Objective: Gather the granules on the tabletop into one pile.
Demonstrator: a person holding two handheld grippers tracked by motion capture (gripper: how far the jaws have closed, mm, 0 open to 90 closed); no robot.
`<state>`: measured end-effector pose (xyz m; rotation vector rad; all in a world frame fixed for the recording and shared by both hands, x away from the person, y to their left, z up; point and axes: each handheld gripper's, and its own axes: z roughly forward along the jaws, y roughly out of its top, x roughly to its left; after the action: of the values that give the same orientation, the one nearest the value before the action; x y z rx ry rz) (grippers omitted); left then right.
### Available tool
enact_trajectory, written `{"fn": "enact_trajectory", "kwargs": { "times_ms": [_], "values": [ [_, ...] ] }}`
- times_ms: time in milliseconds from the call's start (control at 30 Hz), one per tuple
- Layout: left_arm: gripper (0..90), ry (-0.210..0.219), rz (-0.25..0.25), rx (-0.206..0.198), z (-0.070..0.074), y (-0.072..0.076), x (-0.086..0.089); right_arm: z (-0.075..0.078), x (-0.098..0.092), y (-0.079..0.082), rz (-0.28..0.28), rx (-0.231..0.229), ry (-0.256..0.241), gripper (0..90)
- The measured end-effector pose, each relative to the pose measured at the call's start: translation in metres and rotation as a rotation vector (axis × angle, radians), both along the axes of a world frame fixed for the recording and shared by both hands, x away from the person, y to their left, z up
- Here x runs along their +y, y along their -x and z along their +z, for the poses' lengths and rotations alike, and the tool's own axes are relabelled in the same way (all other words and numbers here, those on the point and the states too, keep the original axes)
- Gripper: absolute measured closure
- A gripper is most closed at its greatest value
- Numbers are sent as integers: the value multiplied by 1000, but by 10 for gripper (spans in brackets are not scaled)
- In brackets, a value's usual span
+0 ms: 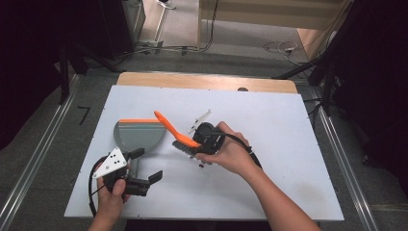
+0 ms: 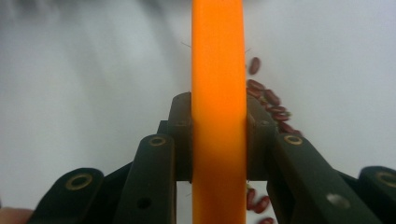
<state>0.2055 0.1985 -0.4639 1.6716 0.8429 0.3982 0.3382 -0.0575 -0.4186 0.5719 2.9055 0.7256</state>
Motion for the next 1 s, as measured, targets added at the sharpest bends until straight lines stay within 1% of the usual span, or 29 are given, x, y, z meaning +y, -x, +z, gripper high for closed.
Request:
{"fn": "enact_trajectory", "kwargs": {
  "times_ms": [67,167,200,267,300,433,500,567,667,800,1000],
  "values": [
    [3,2,0,-1,0,0,0,-4,2,1,-7,44,-12,685],
    [3,1,1,0,0,0,1,-11,5,1,-23,102,-12,685],
    [3,3,1,0,0,0,1,-13,5,-1,-27,129,-12,685],
    [3,3,-2,1,0,0,1,-19,4,-6,-51,206,-33,685],
    [3,6,-1,0,0,0,0,-22,3,-10,-55,233,-37,685],
    [3,7,0,0,0,0,0,-28,-2,-24,-130,288,-65,685],
    [3,5,-1,1,0,0,-1,-30,-5,-29,-147,310,-70,686],
    [3,2,-1,2,0,0,-1,-31,-7,-32,-166,315,-71,686],
    [3,5,-1,1,0,1,-1,-33,-13,-37,-183,314,-77,685],
    [3,6,-2,0,0,1,-1,-34,-19,-42,-204,324,-80,685],
    [3,4,-4,-1,0,1,-1,-34,-28,-49,-237,319,-83,684]
  ]
}}
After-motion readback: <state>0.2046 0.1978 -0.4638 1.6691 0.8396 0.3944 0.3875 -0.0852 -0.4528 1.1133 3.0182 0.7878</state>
